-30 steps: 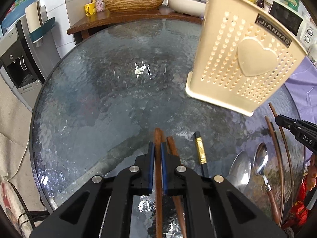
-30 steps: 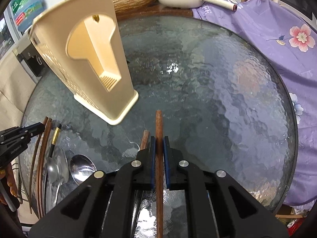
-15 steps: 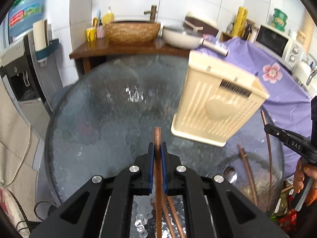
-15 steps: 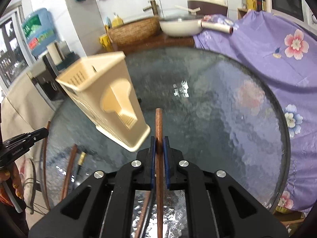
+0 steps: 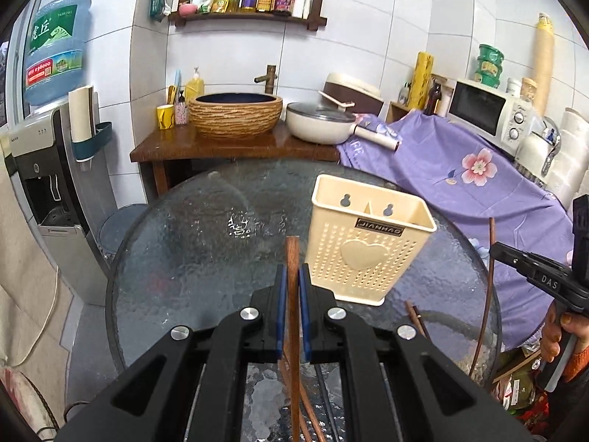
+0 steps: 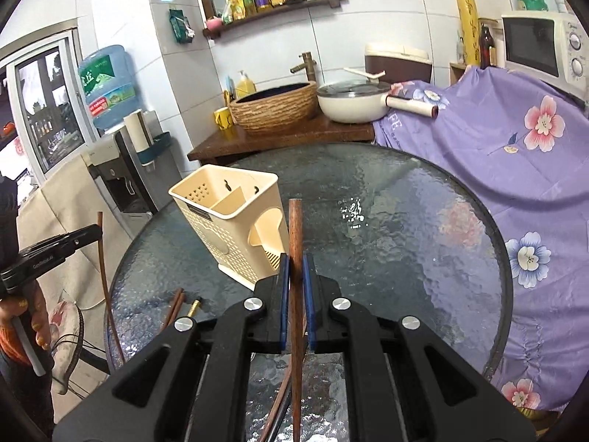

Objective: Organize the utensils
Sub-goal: 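Lift both held chopsticks and carry them above the cream utensil holder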

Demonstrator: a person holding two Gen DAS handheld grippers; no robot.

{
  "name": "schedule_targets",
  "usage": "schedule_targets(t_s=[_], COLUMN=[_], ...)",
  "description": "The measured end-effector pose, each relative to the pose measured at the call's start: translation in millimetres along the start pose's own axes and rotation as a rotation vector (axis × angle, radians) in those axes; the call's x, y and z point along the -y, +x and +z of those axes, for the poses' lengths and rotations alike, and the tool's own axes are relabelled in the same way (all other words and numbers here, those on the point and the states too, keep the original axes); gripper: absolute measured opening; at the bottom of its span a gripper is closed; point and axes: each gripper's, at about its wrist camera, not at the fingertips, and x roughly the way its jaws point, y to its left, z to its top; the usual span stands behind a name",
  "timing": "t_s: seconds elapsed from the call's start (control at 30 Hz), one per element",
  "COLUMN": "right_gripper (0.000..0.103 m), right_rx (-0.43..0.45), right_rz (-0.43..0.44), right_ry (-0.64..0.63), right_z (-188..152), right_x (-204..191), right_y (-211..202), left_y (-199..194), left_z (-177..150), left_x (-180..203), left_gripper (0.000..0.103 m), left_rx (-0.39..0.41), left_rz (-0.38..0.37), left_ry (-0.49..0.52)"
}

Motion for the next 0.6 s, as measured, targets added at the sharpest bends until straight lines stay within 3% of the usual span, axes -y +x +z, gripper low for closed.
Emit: schedule_targets(t_s=[0.6], right_gripper=[0.008], right_rx=[0.055], right_rz=[0.043], right_ry=[-0.050], right_z=[11], right_x=[-10], right_y=[-39], left_y=[-28], left_z=[15], left_x=[7], left_gripper=[0.007], left_rx=[0.080], left_rz=[-0.027], left_ry=[0.010])
